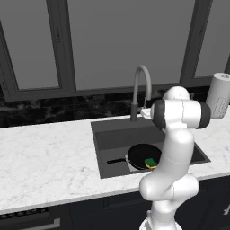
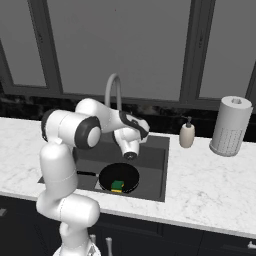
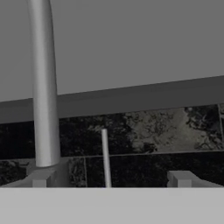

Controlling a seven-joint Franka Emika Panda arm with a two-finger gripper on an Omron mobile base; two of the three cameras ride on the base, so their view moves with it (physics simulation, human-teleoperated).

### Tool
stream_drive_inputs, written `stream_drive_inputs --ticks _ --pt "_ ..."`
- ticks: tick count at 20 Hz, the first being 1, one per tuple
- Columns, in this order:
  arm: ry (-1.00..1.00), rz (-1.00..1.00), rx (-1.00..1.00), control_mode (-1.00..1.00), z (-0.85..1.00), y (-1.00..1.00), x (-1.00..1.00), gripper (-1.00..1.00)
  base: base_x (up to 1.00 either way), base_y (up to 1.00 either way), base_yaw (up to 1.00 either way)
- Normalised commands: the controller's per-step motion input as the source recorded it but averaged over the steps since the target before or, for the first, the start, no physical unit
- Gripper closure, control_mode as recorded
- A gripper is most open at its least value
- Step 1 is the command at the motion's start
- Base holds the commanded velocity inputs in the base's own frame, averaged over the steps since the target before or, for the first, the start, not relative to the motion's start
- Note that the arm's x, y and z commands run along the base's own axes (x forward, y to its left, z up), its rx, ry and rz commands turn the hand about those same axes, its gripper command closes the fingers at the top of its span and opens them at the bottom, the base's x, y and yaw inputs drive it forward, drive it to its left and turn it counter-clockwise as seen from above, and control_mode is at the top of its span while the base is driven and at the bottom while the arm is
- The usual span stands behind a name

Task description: Pick the pan and sponge and place them into the sink. Then turn on the water.

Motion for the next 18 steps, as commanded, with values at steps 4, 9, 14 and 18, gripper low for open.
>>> stream_drive_inputs --ticks 4,9,14,18 --pt "0.00 0.00 0.00 -1.00 -0.01 0.00 0.14 -1.00 0.00 0.00 0.00" --pt "0.00 0.00 0.00 -1.00 0.00 0.00 0.16 -1.00 0.00 0.00 0.00" --pt "0.00 0.00 0.00 -1.00 0.00 0.00 0.14 -1.00 0.00 0.00 0.00" --pt "0.00 0.00 0.00 -1.00 -0.08 0.00 0.13 -1.00 0.00 0.00 0.00"
